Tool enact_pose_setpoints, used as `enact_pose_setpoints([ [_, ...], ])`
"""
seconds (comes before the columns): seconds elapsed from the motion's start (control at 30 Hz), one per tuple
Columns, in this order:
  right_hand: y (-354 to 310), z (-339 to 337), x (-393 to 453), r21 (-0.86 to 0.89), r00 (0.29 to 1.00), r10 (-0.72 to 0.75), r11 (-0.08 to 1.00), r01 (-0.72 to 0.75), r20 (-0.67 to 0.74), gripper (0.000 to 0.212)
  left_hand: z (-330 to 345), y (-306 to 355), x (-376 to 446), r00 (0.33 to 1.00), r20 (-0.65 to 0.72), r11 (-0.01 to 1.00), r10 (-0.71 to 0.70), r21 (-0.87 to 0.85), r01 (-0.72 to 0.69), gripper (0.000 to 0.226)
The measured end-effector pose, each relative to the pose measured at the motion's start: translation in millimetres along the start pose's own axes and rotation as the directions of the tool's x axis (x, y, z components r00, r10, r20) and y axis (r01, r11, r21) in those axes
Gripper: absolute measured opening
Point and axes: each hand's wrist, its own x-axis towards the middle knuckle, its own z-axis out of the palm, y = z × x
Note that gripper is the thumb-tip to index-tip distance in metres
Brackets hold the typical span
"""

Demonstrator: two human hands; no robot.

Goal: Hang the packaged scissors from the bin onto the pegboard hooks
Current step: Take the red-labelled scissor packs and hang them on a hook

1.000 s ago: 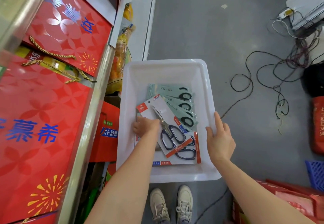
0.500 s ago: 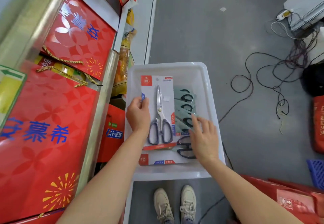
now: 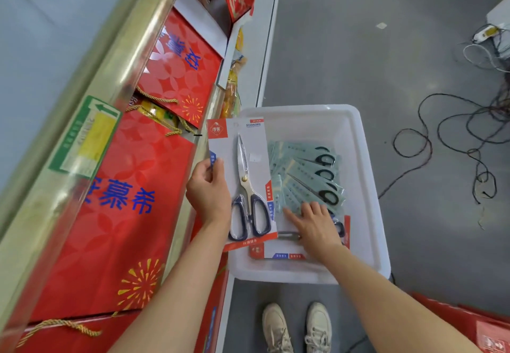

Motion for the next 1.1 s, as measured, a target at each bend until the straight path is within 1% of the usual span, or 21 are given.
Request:
enact_pose_setpoints([
  [0.1, 4.9, -6.5, -4.0, 0.032, 0.993, -0.046, 0.998, 0.050, -0.111, 0.091, -9.9, 6.8, -6.1, 1.000, -0.006, 0.997, 0.014, -0.072, -0.015, 0.019],
  [0.17, 8.6, -20.3, -8.0, 0.040, 0.986, -0.088, 0.995, 0.094, -0.142, 0.092, -14.4, 18.5, -7.3, 1.000, -0.011, 0.993, 0.010, -0.116, -0.012, 0.014],
  [0.23, 11.9, -40.3, -11.6, 0.107, 0.983, -0.051, 0.992, 0.071, -0.176, 0.093, -19.3, 37.3, -8.1, 1.000, -0.009, 0.984, -0.006, -0.180, 0.004, 0.008],
  [0.3, 15.0, -62.4, -17.6, 0.230, 0.973, 0.065, 0.973, -0.013, -0.220, 0.094, -26.6, 60.1, -10.0, 1.000, -0.014, 0.975, 0.014, -0.220, -0.017, 0.026],
  [0.33, 14.7, -74.4, -21.7, 0.311, 0.964, 0.139, 0.948, -0.065, -0.225, 0.094, -31.2, 73.0, -11.4, 0.999, -0.022, 0.970, 0.031, -0.239, -0.035, 0.032],
  [0.37, 13.3, -86.9, -25.8, 0.396, 0.950, 0.218, 0.911, -0.115, -0.226, 0.093, -36.7, 85.6, -12.7, 0.998, -0.034, 0.962, 0.051, -0.265, -0.058, 0.029],
  [0.43, 6.3, -114.2, -33.3, 0.567, 0.910, 0.365, 0.799, -0.200, -0.194, 0.089, -48.7, 109.6, -16.1, 0.994, -0.072, 0.947, 0.087, -0.304, -0.105, 0.012],
  [0.5, -3.2, -140.4, -40.6, 0.734, 0.858, 0.486, 0.642, -0.220, -0.168, 0.088, -63.3, 136.1, -22.2, 0.991, -0.105, 0.934, 0.082, -0.339, -0.113, 0.027],
  [0.57, -15.2, -166.1, -46.3, 0.852, 0.818, 0.552, 0.497, -0.165, -0.163, 0.089, -79.8, 162.7, -32.4, 0.987, -0.124, 0.904, 0.099, -0.405, -0.141, 0.036],
  [0.6, -22.0, -179.0, -49.2, 0.883, 0.808, 0.562, 0.453, -0.122, -0.177, 0.090, -87.9, 176.5, -39.4, 0.982, -0.138, 0.895, 0.125, -0.412, -0.172, 0.036],
  [0.67, -33.8, -202.9, -55.1, 0.916, 0.797, 0.560, 0.400, -0.024, -0.224, 0.092, -103.0, 198.4, -51.9, 0.965, -0.195, 0.891, 0.174, -0.386, -0.239, 0.037],
  [0.73, -45.8, -229.0, -63.0, 0.924, 0.799, 0.536, 0.378, 0.062, -0.273, 0.092, -119.6, 215.7, -63.6, 0.943, -0.260, 0.879, 0.206, -0.374, -0.296, 0.040],
  [0.83, -58.6, -264.8, -72.4, 0.925, 0.812, 0.494, 0.352, 0.141, -0.311, 0.090, -141.1, 232.3, -76.0, 0.918, -0.319, 0.892, 0.237, -0.303, -0.336, 0.043],
  [0.97, -79.8, -309.3, -89.7, 0.896, 0.824, 0.397, 0.352, 0.271, -0.405, 0.087, -191.2, 249.9, -96.8, 0.824, -0.496, 0.860, 0.273, -0.259, -0.441, 0.044],
  [1.1, -112.4, -345.1, -102.7, 0.865, 0.821, 0.311, 0.324, 0.383, -0.479, 0.086, -241.0, 265.8, -110.7, 0.760, -0.601, 0.854, 0.250, -0.233, -0.465, 0.043],
])
